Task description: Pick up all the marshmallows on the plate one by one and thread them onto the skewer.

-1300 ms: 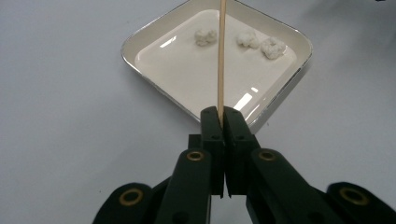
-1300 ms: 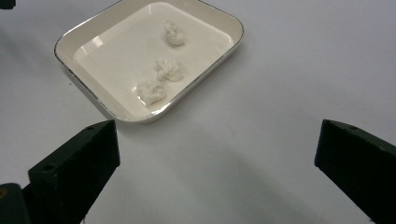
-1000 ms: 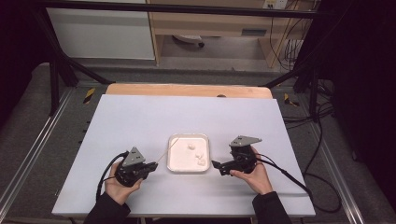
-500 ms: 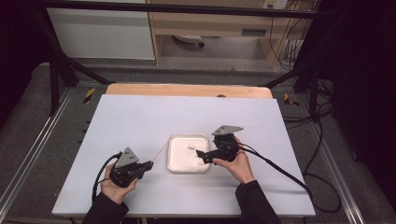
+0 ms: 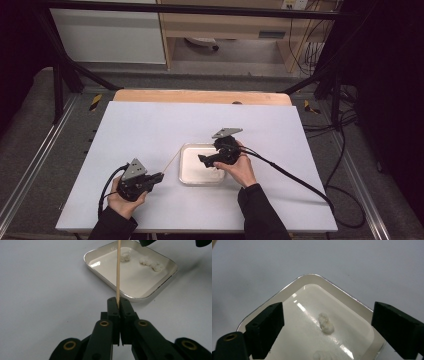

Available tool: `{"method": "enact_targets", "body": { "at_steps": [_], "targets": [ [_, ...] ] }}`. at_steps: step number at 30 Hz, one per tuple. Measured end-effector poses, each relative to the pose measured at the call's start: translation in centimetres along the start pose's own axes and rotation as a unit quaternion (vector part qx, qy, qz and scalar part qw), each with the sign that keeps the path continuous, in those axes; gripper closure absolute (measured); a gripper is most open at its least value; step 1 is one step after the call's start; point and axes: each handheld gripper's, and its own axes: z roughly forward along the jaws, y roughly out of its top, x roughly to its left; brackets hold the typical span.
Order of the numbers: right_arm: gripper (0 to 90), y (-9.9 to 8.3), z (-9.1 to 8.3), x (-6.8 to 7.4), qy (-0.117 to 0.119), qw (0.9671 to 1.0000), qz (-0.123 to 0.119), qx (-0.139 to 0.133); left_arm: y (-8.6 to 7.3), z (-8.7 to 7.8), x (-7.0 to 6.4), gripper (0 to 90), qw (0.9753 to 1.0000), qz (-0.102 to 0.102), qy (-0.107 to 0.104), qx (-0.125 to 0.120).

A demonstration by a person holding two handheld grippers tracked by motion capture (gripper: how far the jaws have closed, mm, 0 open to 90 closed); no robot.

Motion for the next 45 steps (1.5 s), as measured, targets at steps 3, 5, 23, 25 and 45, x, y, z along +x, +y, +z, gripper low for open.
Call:
{"method": "enact_targets", "body": {
  "at_steps": [3,5,23,25,45],
  "targets": [
    [17.9,-0.2,0.6,-0.2,-0.001,1.0,0.002,0.004,0.0,0.0,0.0,88.3,1.0,0.0,0.0,0.0],
    [21.0,-0.3,0.9,-0.3,-0.002,1.0,-0.002,0.007,0.0,0.0,0.0,88.3,1.0,-0.001,0.001,0.0],
    [58.8,-1.4,2.8,-0.5,0.011,0.9993,0.003,0.036,-0.1,0.1,0.0,88.3,1.0,-0.005,0.0,-0.006],
    [62.0,-1.5,2.9,-0.5,0.014,0.9992,0.002,0.037,-0.1,0.1,0.0,88.3,1.0,-0.005,0.0,-0.006],
    [79.7,-1.1,-0.2,-0.6,0.022,0.9997,-0.002,-0.011,0.0,-0.1,-0.3,88.3,0.9998,-0.006,0.001,-0.019]
  ]
}}
